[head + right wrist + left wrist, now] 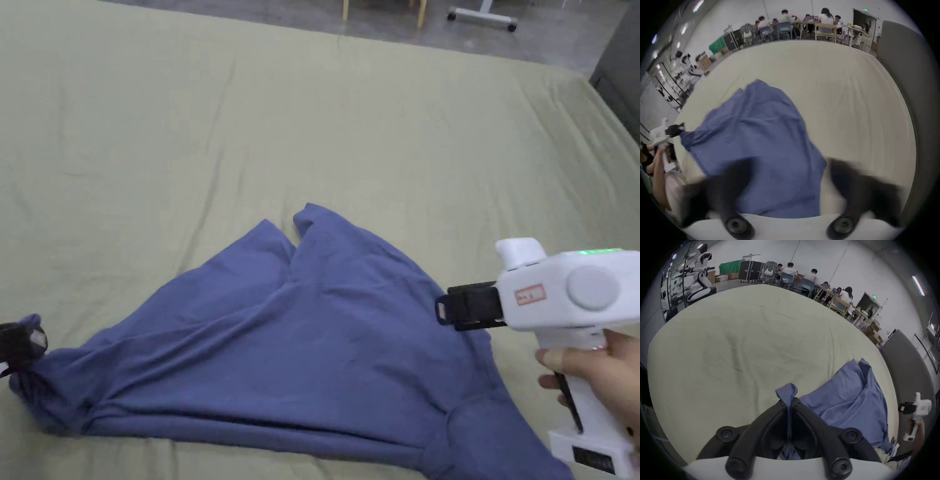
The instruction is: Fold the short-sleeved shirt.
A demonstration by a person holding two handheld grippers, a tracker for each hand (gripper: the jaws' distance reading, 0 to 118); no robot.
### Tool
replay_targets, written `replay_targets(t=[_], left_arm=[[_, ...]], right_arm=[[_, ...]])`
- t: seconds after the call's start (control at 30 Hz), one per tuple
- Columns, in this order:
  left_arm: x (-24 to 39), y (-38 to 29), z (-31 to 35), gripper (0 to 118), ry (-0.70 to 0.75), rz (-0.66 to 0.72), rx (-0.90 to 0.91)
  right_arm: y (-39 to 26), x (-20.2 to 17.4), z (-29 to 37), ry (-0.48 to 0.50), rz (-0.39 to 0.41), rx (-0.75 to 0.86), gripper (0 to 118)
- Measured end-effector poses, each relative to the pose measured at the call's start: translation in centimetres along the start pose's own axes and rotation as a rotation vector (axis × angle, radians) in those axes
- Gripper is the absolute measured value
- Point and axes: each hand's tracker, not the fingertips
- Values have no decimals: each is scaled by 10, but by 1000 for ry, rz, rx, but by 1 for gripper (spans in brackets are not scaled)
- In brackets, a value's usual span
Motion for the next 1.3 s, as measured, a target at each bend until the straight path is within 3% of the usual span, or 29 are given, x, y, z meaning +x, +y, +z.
replay_targets(t=[0.03,0.07,0.2,0.3,0.33,0.37,0.4,0.47,0.57,0.63,0.73,0.83,1.07,1.2,1.3], left_arm=[[3,-2,8,0,-15,26,19],[6,-3,11,0,-25,29,16],[12,2,27,0,-6,9,26],[8,8,37,0,-17,26,42],[9,10,40,0,-14,26,43],[9,11,42,0,-2,18,45],[10,12,44,0,28,0,56],[6,14,44,0,49,-1,54],[3,15,43,0,45,27,47],[6,16,44,0,41,33,50],[12,22,48,0,28,48,62],[23,41,54,0,3,72,90],[68,139,81,0,-149,119,254],[130,202,118,0,-210,36,358],[173,248,146,0,-230,-13,417]], right_arm=[[8,6,1,-20,29,78,117],[19,8,-10,-11,49,8,110],[36,26,-80,-37,-33,-106,117],[34,6,-101,-91,-55,-130,115],[33,5,-104,-93,-60,-138,105],[30,1,-101,-88,-55,-133,84],[29,-4,-94,-172,-12,-103,76],[28,-11,-78,-72,36,-38,4],[22,-24,-44,-72,131,27,3],[17,-27,-13,-41,135,106,3],[13,-21,52,-11,75,269,3],[14,-15,125,-42,70,405,3],[34,-7,302,-243,146,728,3],[63,-6,376,-428,200,834,3],[89,-5,414,-488,202,863,3]])
